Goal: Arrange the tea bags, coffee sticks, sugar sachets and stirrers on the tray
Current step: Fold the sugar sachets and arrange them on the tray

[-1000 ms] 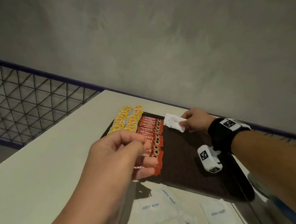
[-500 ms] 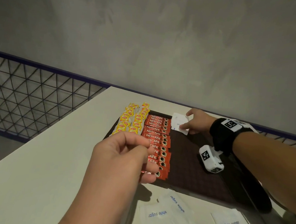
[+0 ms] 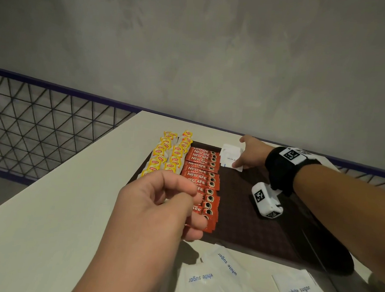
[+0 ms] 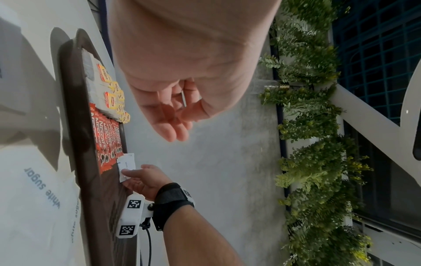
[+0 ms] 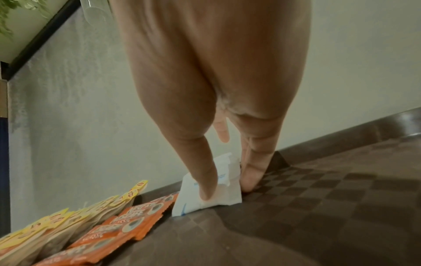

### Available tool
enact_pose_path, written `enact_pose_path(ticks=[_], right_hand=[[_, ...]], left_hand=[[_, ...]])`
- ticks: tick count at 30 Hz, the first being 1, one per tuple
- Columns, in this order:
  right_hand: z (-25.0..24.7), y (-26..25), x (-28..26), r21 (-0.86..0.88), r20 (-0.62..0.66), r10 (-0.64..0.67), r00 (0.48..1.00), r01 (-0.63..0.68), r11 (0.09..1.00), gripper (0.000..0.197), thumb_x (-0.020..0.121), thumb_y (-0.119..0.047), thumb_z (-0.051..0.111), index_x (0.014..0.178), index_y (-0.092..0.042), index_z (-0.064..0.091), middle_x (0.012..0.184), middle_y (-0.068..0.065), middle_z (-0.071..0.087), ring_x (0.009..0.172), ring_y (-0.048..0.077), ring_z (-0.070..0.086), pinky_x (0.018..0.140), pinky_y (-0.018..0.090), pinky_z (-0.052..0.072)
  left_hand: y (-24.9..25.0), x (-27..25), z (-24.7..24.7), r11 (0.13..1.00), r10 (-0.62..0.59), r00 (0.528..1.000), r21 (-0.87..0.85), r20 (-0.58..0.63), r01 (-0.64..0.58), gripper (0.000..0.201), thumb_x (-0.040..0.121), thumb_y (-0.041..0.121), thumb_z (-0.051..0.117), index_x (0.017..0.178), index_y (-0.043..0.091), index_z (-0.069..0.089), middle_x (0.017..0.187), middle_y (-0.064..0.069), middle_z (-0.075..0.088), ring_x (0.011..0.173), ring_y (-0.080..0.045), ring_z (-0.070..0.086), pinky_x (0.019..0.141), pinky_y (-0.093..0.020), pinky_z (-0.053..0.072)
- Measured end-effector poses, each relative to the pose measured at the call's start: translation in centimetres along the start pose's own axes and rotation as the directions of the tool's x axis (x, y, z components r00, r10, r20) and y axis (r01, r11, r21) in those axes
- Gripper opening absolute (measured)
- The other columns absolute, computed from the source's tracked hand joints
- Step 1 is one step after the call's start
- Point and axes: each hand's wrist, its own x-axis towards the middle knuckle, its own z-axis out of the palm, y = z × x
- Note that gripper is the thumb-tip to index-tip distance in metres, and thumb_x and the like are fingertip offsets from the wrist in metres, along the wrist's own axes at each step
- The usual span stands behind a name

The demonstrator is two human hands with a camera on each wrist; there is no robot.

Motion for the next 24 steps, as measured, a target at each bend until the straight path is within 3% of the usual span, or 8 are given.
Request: enact_pose_path(ticks=[4,8,12,14,17,19,22,24], right_hand=[[-0.3,0.1,-0.6,0.017,0.018,0.019,1.000,-0.019,1.000,0.091,0.085,-0.027,0.082,0.154,-0.011,0.025,0.118,0.009,0.055,0.091,0.025,0.066,0.076,0.038,0.063],[-1.8,-1.3,-4.6,-0.155,-0.043,-0.134,0.990,0.126,0.980,0.073,0.090,-0.046,0.072,0.148,-0.015,0.041,0.135,0.011,0.059,0.109,0.026,0.061,0.087,0.034,0.050],[-2.7,-4.1,-12.5,-0.059,0.149,-0.371,0.917,0.382,0.922,0.024,0.091,-0.041,0.072,0.108,-0.024,0.069,0.087,-0.004,0.075,0.073,0.013,0.069,0.070,0.030,0.056],[-2.3,-5.0,-16.4,-0.036,0.300,-0.445,0.844,0.477,0.878,0.013,0.091,-0.038,0.073,0.096,-0.026,0.072,0.078,-0.006,0.074,0.067,0.009,0.068,0.069,0.030,0.056],[-1.5,-5.5,-21.1,-0.105,0.494,-0.459,0.738,0.575,0.811,0.013,0.091,-0.038,0.073,0.103,-0.033,0.071,0.085,-0.011,0.073,0.072,0.002,0.066,0.072,0.024,0.054],[-0.8,-5.4,-23.1,-0.151,0.551,-0.479,0.684,0.646,0.748,0.026,0.092,-0.029,0.071,0.117,-0.038,0.068,0.092,-0.013,0.068,0.078,0.002,0.062,0.069,0.019,0.051],[0.8,-5.0,-24.6,-0.250,0.545,-0.555,0.628,0.754,0.607,0.041,0.096,-0.020,0.061,0.133,-0.038,0.057,0.103,-0.010,0.056,0.088,0.008,0.053,0.077,0.026,0.051],[2.1,-4.7,-24.9,-0.334,0.570,-0.546,0.614,0.780,0.529,0.031,0.098,-0.021,0.058,0.126,-0.033,0.058,0.101,-0.009,0.053,0.088,0.011,0.051,0.075,0.031,0.052]], left_hand=[[0.2,-0.1,0.0,1.000,0.028,0.999,0.011,-0.016,-0.027,0.042,0.085,-0.019,0.053,0.061,0.011,0.070,0.066,-0.008,0.072,0.051,-0.020,0.067,0.047,-0.030,0.057],[0.8,-0.1,-0.5,0.998,0.068,0.997,0.010,-0.018,-0.068,0.035,0.087,-0.015,0.054,0.070,0.011,0.070,0.067,-0.003,0.073,0.053,-0.016,0.067,0.049,-0.028,0.058],[0.9,0.1,-1.0,0.998,0.068,0.997,-0.006,-0.034,-0.069,0.032,0.089,-0.010,0.055,0.073,0.013,0.070,0.073,-0.004,0.074,0.054,-0.015,0.066,0.048,-0.025,0.056],[0.8,0.2,-1.0,0.998,0.058,0.997,0.005,-0.048,-0.058,0.028,0.090,-0.008,0.057,0.076,0.013,0.070,0.078,-0.005,0.074,0.054,-0.014,0.066,0.049,-0.026,0.055],[0.6,0.2,-1.1,0.998,0.044,0.998,0.038,-0.051,-0.043,0.025,0.091,-0.005,0.060,0.078,0.014,0.070,0.081,-0.005,0.074,0.057,-0.015,0.067,0.052,-0.028,0.055],[0.6,0.0,-1.1,0.998,0.043,0.998,0.057,-0.046,-0.041,0.023,0.091,-0.004,0.060,0.080,0.014,0.070,0.080,-0.004,0.073,0.058,-0.015,0.067,0.053,-0.029,0.054],[0.6,-0.4,-0.9,0.996,0.037,0.999,0.083,-0.032,-0.034,0.021,0.092,-0.003,0.060,0.083,0.014,0.070,0.082,-0.005,0.074,0.059,-0.014,0.067,0.053,-0.028,0.054],[0.6,-0.6,-0.7,0.995,0.025,1.000,0.099,-0.019,-0.023,0.020,0.092,-0.001,0.062,0.084,0.015,0.070,0.088,-0.007,0.076,0.061,-0.015,0.069,0.056,-0.029,0.054]])
